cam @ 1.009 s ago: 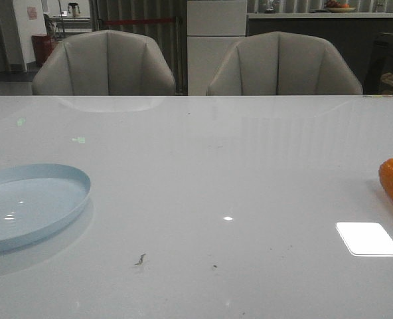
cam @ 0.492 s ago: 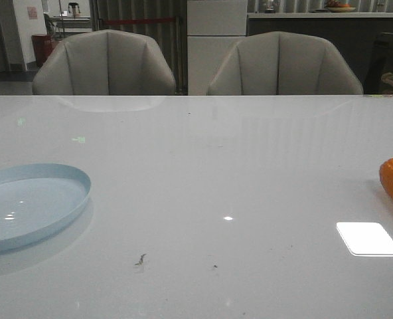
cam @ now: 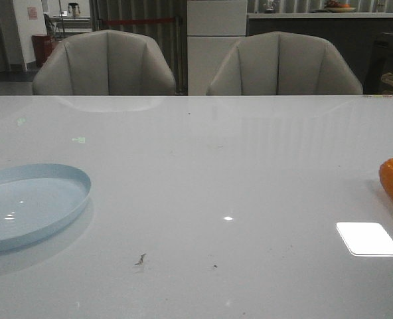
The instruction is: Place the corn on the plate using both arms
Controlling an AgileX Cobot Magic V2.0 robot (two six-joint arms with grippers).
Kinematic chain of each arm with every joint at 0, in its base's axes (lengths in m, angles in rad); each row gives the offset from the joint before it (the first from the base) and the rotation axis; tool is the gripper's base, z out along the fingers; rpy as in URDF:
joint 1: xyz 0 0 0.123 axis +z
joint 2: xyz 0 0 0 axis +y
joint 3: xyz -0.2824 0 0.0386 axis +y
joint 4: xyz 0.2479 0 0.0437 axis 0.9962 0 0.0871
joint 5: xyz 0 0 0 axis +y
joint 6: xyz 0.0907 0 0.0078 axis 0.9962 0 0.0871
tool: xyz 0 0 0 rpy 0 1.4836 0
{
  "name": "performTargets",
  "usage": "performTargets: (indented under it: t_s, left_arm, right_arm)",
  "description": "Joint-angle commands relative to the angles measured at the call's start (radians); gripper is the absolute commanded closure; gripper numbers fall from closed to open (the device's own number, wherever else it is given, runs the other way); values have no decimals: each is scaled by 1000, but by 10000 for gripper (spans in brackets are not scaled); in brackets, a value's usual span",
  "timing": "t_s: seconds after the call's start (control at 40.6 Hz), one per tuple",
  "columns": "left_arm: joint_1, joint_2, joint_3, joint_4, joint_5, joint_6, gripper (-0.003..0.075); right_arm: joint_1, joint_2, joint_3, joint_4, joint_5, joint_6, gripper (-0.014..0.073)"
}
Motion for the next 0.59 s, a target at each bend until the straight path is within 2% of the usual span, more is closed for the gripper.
performTargets:
  t_s: [0.0,0.271,0.32,0.418,0.492,0.566]
  left_arm:
    - [-5,75,-36,-26,-76,-2,627]
    - [-5,192,-36,-28,35,-2,626]
    - [-5,212,-36,-28,67,-2,621]
    - [-5,249,-36,-28,108,-2,570]
    - [-5,289,-36,-28,113,-2,471]
    - [-5,333,-36,-43,113,-2,374]
  right_arm:
    - [-6,81,-35,2,-84,3,536]
    - [-6,236,-35,2,-68,3,517]
    - [-6,255,-35,2,-68,3,476]
    - [-6,286,-35,2,-68,3,337]
    - [-6,312,-35,2,-68,3,168]
    - [-6,328,-35,2,-68,3,106]
